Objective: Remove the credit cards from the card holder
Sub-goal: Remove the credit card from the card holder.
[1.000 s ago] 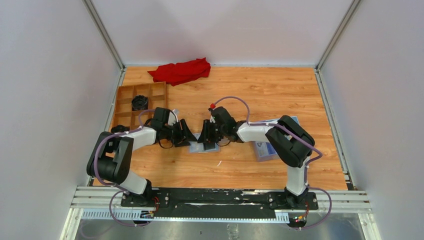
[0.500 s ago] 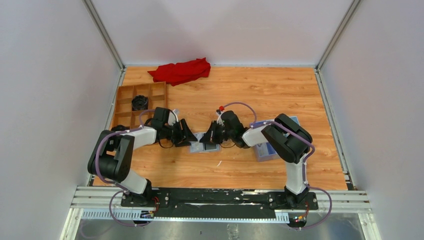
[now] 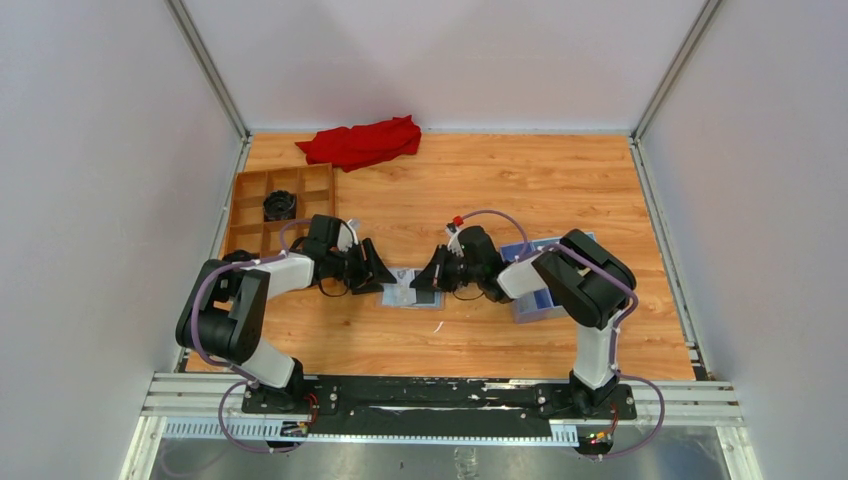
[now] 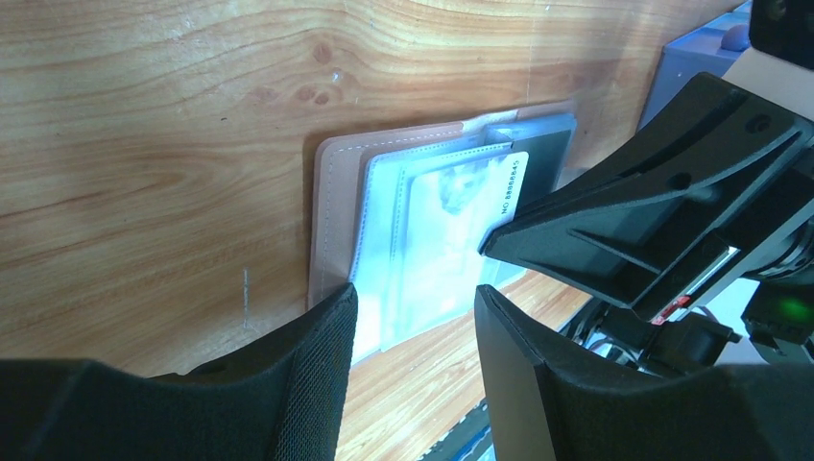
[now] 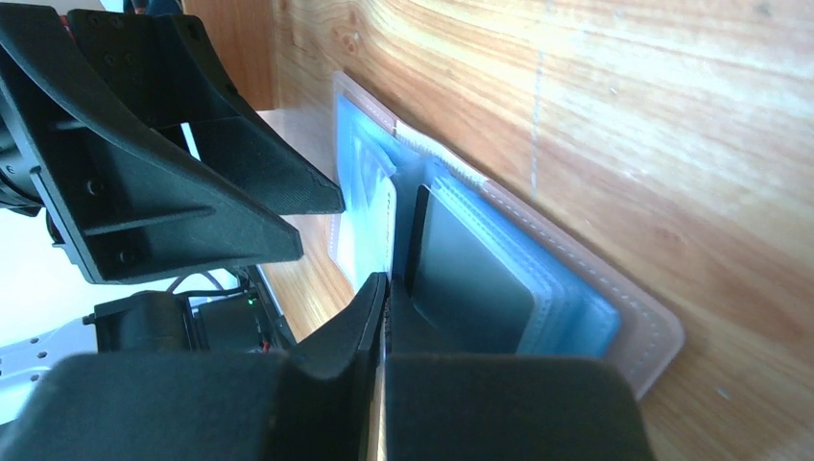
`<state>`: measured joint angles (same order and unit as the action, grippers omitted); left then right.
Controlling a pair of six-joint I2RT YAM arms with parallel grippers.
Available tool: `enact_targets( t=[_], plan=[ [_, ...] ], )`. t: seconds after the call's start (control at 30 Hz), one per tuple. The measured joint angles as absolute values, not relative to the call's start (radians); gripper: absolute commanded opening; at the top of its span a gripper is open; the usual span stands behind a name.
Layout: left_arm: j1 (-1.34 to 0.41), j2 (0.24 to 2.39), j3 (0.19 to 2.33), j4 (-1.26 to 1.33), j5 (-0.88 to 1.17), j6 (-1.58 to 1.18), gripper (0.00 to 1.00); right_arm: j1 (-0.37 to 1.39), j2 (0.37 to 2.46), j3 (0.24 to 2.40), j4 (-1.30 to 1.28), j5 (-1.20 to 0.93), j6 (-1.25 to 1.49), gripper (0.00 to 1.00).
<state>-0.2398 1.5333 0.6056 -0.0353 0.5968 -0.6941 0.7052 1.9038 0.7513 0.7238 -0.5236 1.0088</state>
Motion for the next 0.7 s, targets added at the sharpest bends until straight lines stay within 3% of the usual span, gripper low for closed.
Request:
enact_targets(
  t=[0.37,0.7],
  plan=[
    [-0.24,1.533,0.601,-0.036,0.595,-0.711,0.55,0.697,1.837,0.642,0.759,-0.523,1.009,0.0],
    [-0.239,1.518,0.596,-0.043,0.572,-0.715,0.54,0.656,1.716,0.605,0.6,-0.5,0.922,0.0]
  ],
)
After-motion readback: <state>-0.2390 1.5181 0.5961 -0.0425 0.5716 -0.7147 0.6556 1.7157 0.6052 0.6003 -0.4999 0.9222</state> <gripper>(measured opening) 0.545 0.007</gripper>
